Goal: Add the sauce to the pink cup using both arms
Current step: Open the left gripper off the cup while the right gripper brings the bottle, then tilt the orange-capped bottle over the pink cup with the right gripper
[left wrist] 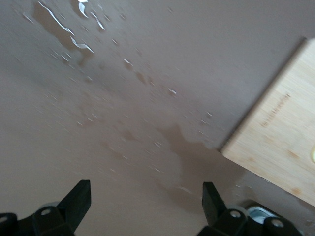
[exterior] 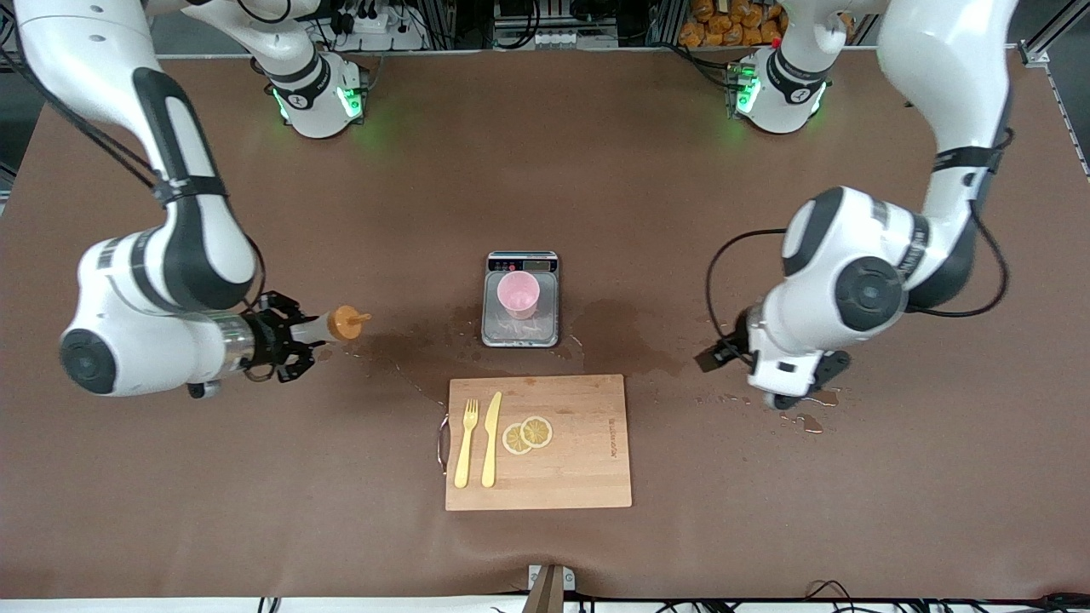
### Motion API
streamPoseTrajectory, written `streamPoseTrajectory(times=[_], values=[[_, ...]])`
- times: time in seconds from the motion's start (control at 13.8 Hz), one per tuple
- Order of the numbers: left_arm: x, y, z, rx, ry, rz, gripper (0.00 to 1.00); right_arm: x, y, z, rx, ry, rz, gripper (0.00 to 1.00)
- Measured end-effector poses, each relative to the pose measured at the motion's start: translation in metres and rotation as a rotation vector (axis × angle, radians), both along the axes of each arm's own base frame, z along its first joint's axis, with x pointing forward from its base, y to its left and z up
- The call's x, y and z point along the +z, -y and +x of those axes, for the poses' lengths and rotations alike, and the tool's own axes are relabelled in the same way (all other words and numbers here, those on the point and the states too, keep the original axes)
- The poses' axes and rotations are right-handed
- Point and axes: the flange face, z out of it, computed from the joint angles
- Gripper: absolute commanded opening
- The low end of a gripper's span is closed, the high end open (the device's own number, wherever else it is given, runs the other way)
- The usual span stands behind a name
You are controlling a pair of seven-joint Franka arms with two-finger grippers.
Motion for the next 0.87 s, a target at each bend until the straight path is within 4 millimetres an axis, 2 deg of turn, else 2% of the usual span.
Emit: streamPoseTrajectory(times=[0.14,0.29,0.58,0.87], values=[[0.003,-0.035,0.008,-0.030,-0.003,-0.006,1.00,-0.001,-0.034,-0.008,-0.012,-0.004,-0.078,0.39],[0.003,-0.050,0.010,-0.053,-0.011,-0.009,1.00,-0.003,-0.064,-0.018,-0.024,-0.003,-0.143,0.39],[0.002,-0.053,0.008,-0.073,-0.026,-0.009,1.00,-0.007,-0.113,-0.038,-0.043,0.014,-0.271,0.39],[0.004,-0.059,0.008,-0.089,-0.027,-0.011,1.00,-0.017,-0.145,-0.056,-0.073,0.005,-0.328,0.39]])
